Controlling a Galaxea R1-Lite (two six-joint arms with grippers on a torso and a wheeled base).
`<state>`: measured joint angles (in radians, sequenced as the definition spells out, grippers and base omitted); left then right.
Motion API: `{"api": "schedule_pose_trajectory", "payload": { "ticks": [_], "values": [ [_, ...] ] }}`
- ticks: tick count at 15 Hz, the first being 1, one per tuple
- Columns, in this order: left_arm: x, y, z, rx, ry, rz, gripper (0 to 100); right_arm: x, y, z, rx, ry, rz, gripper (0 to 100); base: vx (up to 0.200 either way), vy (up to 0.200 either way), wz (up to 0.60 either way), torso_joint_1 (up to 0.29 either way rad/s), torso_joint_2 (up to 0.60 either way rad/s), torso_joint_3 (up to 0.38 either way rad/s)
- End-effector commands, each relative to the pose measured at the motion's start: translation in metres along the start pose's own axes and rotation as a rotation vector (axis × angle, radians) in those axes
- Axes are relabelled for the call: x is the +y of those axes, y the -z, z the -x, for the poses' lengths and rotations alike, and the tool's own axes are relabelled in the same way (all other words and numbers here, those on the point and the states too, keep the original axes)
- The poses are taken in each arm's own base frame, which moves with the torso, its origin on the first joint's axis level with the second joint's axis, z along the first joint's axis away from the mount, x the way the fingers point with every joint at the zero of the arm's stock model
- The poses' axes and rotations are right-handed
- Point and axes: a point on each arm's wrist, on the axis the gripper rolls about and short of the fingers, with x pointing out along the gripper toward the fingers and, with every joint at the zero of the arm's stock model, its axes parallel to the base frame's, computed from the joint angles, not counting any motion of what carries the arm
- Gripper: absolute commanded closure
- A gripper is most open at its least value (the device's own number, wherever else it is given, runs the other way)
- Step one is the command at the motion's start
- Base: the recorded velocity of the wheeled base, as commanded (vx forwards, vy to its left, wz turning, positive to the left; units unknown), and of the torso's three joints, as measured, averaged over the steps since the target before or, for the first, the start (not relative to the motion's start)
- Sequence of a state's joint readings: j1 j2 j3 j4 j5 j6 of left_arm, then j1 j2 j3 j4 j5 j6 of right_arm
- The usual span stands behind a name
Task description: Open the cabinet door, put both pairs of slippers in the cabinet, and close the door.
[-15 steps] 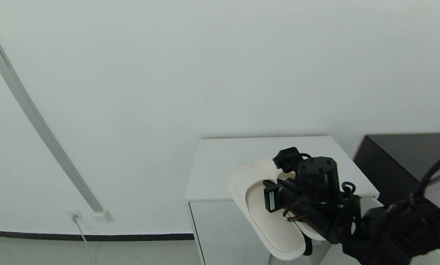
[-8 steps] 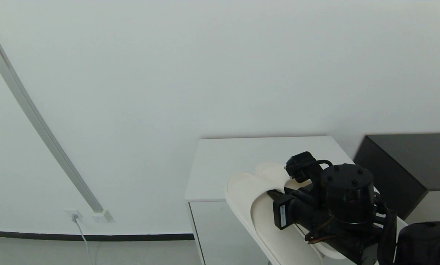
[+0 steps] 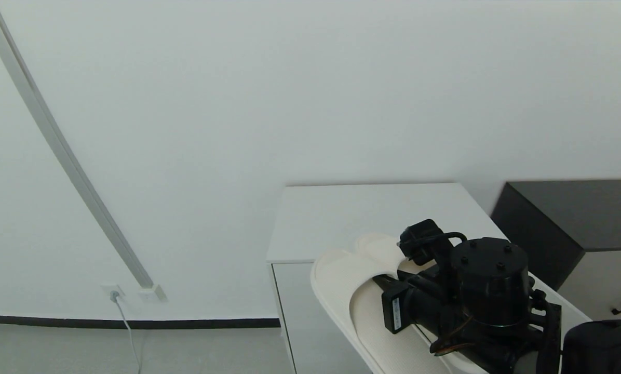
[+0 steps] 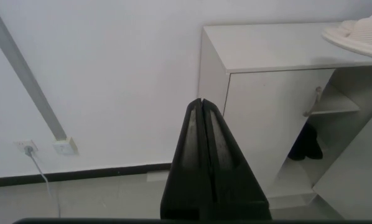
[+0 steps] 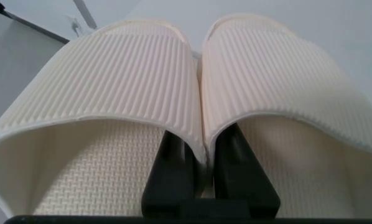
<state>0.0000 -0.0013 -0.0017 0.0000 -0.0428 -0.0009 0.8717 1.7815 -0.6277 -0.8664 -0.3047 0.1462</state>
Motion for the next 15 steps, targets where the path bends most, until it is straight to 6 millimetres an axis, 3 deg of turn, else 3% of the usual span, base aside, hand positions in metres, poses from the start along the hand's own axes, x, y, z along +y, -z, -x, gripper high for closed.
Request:
{"api": "schedule_pose_trajectory", "payload": {
  "ticks": [1,15],
  "values": [
    [0.0,0.0,-0.0001,0.001,0.0,0.001,100,0.0002,0.0015,-0.0002,0.005,0.0,0.002,100,0.0,0.0,0.0,0.0,0.0,0.0],
    [0.0,0.0,-0.0001,0.001,-0.001,0.005,100,-0.0009,0.0081,0.0032,0.026,0.0,0.007,100,0.0,0.0,0.0,0.0,0.0,0.0]
  ]
}}
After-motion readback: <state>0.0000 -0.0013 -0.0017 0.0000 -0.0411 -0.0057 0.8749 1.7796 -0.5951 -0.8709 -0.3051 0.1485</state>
